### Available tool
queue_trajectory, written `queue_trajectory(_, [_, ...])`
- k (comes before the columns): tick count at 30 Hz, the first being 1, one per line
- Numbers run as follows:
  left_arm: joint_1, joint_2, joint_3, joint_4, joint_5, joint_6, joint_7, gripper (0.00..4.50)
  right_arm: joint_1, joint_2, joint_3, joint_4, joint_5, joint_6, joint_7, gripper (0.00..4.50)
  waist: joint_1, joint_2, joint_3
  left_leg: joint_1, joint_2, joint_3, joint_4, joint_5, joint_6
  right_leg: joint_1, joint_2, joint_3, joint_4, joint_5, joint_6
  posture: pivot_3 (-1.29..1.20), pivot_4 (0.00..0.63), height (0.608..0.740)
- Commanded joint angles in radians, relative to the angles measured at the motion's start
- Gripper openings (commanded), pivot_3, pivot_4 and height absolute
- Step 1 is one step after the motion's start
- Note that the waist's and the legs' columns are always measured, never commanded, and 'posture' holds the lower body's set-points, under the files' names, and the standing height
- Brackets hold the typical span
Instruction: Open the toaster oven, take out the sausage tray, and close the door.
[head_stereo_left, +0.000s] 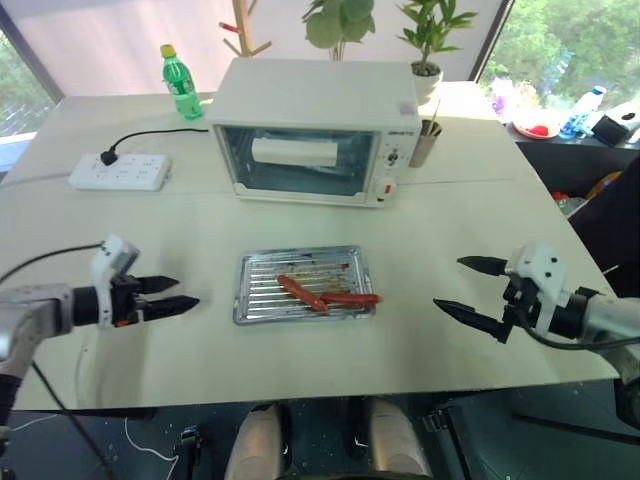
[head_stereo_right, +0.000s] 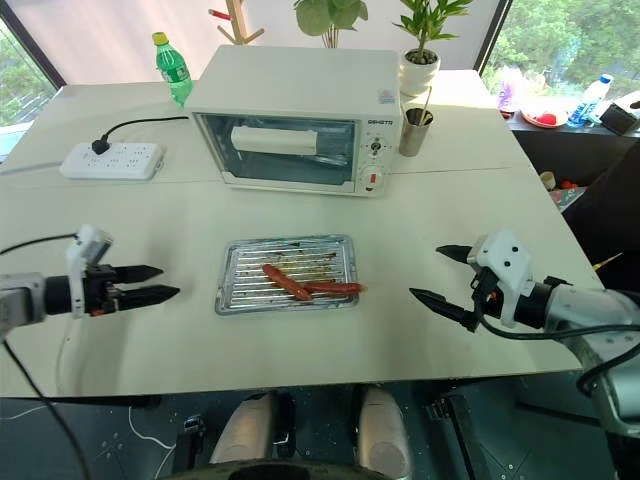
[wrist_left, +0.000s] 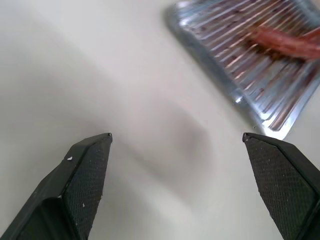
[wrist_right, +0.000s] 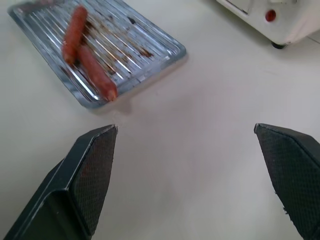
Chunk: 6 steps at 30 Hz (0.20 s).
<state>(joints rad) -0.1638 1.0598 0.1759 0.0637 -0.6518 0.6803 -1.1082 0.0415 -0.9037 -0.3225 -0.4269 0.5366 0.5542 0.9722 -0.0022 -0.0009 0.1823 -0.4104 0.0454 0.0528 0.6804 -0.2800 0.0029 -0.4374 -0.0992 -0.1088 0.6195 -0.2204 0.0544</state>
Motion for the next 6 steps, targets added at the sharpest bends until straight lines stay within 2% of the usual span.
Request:
queue_trajectory(1, [-0.083, 0.072, 0.101, -0.146, -0.051, -0.015, -0.066, 4.45, -0.100, -0.077, -0.060, 0.021, 0.122, 0.068, 0.085, 4.50, 0.016, 0.000, 0.001, -0.001, 0.000, 0.001, 0.000, 0.000, 0.000, -0.001, 0.000, 0.000, 0.000, 0.000, 0.000, 0.00, 0.150, 0.717])
queue_trajectory(6, [-0.148, 0.109, 0.094, -0.216, -0.055, -0.011, -0.123, 4.45, -0.178, -0.144, -0.042, 0.072, 0.160, 0.101, 0.162, 4.50, 0.022, 0.000, 0.002, -0.002, -0.001, 0.002, 0.000, -0.001, -0.002, 0.001, -0.001, 0.000, -0.004, 0.000, 0.001, 0.00, 0.150, 0.717])
